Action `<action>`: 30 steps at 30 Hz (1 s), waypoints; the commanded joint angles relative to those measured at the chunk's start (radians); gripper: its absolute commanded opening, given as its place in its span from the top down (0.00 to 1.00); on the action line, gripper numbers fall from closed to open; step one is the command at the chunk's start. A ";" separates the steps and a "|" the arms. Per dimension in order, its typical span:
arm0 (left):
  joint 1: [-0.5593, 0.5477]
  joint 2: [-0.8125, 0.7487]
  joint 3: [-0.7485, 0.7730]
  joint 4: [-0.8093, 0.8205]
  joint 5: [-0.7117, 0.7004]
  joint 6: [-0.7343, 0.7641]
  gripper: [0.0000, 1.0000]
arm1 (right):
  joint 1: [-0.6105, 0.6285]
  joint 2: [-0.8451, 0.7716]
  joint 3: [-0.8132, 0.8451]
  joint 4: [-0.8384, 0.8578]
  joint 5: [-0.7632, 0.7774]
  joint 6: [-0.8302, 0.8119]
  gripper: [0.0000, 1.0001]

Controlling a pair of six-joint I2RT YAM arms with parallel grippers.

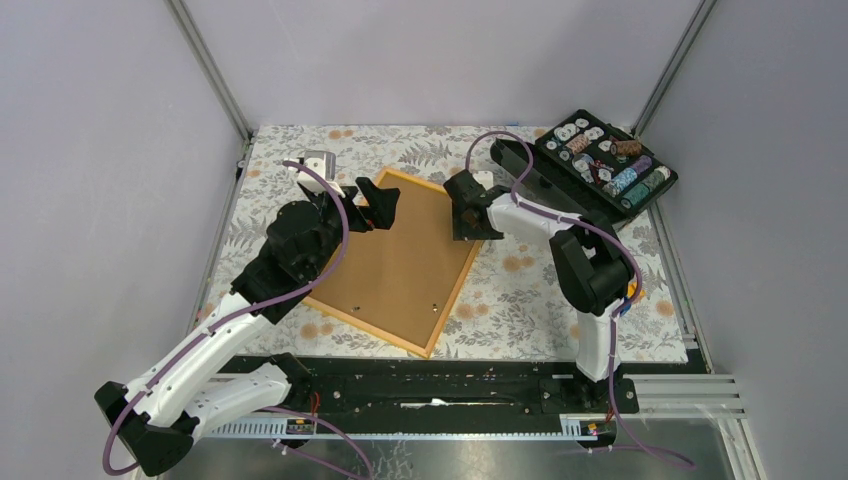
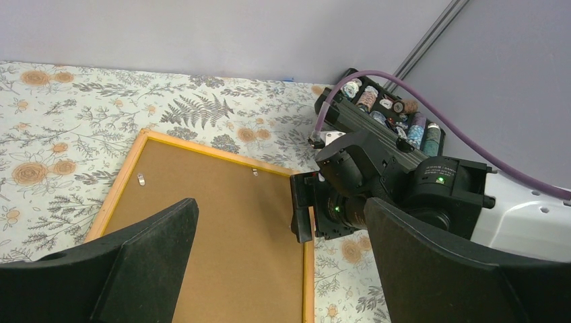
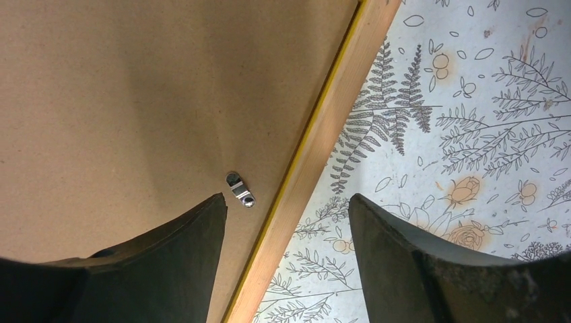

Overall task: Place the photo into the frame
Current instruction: Install the photo frame at the center of the board.

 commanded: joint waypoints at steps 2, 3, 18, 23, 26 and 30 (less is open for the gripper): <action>0.005 0.007 0.014 0.038 0.014 -0.008 0.02 | -0.002 0.008 0.054 0.012 -0.021 -0.013 0.28; 0.005 0.007 0.014 0.038 0.014 -0.009 0.02 | -0.002 0.014 0.056 0.015 -0.020 -0.012 0.28; 0.008 0.013 0.014 0.038 0.020 -0.009 0.02 | -0.014 0.077 0.060 -0.004 0.001 0.022 0.29; 0.010 0.014 0.014 0.038 0.022 -0.010 0.02 | -0.015 0.089 0.061 -0.005 -0.016 0.037 0.40; 0.009 0.013 0.014 0.038 0.023 -0.010 0.02 | -0.014 0.079 0.055 -0.005 -0.031 0.043 0.53; 0.011 0.014 0.014 0.038 0.025 -0.013 0.02 | -0.015 0.061 0.046 -0.006 -0.049 0.052 0.64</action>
